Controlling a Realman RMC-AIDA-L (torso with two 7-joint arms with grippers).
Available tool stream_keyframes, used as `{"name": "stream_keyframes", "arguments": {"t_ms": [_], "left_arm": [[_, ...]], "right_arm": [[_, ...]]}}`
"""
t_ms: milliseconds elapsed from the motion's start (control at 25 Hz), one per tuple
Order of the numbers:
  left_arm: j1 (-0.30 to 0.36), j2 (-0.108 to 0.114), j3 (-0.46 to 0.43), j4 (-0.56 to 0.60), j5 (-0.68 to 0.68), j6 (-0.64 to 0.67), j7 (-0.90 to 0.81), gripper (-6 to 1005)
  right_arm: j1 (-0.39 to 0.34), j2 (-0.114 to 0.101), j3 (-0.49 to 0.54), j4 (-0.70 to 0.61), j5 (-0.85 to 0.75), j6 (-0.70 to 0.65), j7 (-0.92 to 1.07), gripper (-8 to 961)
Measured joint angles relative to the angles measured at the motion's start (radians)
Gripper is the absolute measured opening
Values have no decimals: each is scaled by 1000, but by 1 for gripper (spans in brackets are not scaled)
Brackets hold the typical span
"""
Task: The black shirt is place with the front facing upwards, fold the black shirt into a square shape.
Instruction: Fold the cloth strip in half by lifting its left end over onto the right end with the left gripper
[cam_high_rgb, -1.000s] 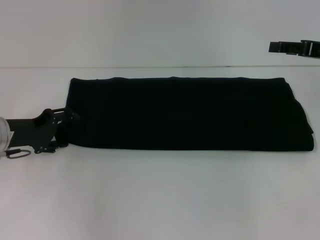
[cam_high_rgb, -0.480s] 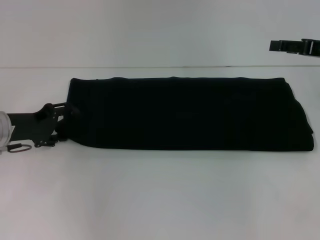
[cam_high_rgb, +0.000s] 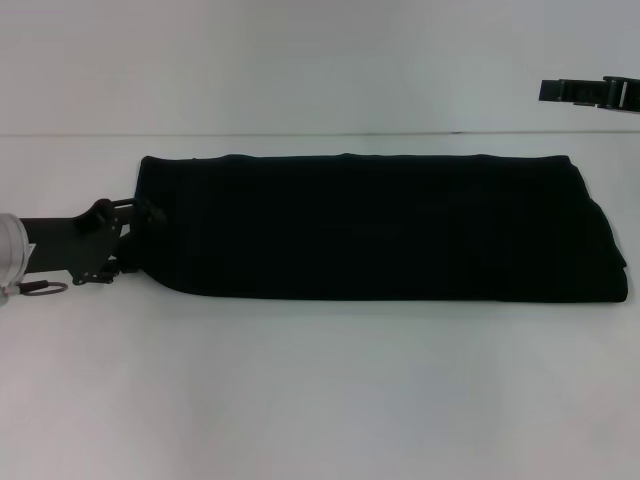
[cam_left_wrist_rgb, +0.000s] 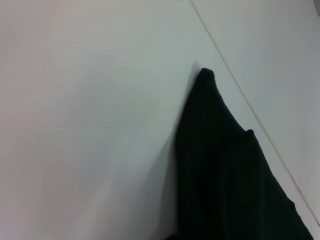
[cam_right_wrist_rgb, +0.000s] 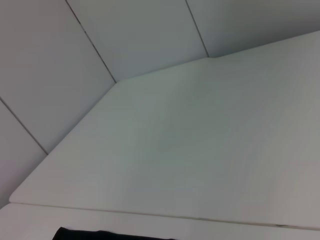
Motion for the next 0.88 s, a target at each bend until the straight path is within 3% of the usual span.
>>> {"name": "stream_keyframes", "arguments": {"t_ms": [240, 680, 880], "left_arm": [[0, -11, 10, 1, 0, -6, 54, 866], [17, -19, 22, 6, -7, -26, 133, 655], [23, -25, 22, 29, -7, -26, 148, 443]], "right_arm": [[0, 1, 0, 0, 0, 0, 0, 749], [0, 6, 0, -2, 0, 0, -1, 748], [0, 8, 0, -2, 0, 0, -1, 749]]}}
